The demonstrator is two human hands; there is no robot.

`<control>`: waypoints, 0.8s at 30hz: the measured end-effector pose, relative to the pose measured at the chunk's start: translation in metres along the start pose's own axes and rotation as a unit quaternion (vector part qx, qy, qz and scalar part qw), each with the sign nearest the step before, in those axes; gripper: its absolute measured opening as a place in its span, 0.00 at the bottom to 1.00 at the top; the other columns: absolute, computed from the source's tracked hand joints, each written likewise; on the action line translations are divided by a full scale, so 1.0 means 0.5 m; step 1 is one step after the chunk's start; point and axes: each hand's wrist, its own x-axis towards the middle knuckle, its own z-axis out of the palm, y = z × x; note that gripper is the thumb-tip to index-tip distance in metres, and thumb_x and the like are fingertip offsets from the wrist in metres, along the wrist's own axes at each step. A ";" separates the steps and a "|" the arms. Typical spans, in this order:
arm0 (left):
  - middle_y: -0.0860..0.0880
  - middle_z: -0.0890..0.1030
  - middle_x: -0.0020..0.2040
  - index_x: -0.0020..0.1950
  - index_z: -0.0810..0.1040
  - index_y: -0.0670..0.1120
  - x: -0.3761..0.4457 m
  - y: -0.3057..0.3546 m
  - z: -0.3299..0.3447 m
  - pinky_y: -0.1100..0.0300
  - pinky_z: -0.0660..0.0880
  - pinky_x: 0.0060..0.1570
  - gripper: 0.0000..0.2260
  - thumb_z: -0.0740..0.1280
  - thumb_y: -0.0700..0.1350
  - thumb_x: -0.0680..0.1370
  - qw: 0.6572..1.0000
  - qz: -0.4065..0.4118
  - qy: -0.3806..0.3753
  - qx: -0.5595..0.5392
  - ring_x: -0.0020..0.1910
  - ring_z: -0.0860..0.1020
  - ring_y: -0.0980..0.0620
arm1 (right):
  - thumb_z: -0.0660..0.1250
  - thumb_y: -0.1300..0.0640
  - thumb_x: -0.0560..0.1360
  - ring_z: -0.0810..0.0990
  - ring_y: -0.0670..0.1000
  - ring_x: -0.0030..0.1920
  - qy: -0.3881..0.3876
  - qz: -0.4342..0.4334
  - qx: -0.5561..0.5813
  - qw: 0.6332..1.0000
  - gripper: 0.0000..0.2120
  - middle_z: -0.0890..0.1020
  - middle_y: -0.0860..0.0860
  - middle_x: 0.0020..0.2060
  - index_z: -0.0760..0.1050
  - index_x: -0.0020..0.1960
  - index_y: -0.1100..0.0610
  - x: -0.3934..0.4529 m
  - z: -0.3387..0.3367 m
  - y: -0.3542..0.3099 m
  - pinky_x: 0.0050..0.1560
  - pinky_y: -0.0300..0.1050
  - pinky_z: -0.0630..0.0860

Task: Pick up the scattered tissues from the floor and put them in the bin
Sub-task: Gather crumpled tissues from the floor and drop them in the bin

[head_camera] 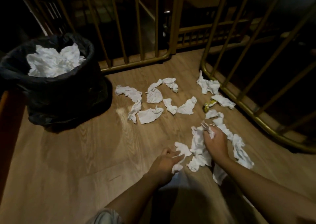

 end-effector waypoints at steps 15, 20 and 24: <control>0.44 0.75 0.58 0.53 0.79 0.44 0.095 0.017 -0.490 0.57 0.72 0.50 0.14 0.73 0.49 0.71 0.973 -0.120 0.105 0.165 0.54 0.76 0.46 | 0.70 0.49 0.75 0.74 0.49 0.30 0.038 0.135 0.322 0.936 0.18 0.76 0.50 0.26 0.71 0.30 0.54 0.113 -0.004 -0.203 0.31 0.40 0.70; 0.45 0.81 0.57 0.58 0.79 0.46 0.080 0.023 -0.631 0.60 0.73 0.44 0.16 0.73 0.39 0.71 0.944 -0.183 0.268 0.061 0.55 0.79 0.46 | 0.75 0.47 0.70 0.74 0.51 0.26 -0.025 0.036 0.325 0.945 0.25 0.78 0.60 0.26 0.72 0.32 0.67 0.180 0.004 -0.367 0.29 0.45 0.72; 0.48 0.84 0.45 0.51 0.84 0.45 0.048 -0.001 -0.678 0.64 0.72 0.38 0.10 0.75 0.38 0.71 0.905 -0.193 0.362 -0.116 0.43 0.81 0.55 | 0.74 0.49 0.72 0.78 0.53 0.25 -0.109 0.019 0.344 0.932 0.17 0.80 0.58 0.28 0.75 0.36 0.61 0.210 0.029 -0.481 0.23 0.40 0.71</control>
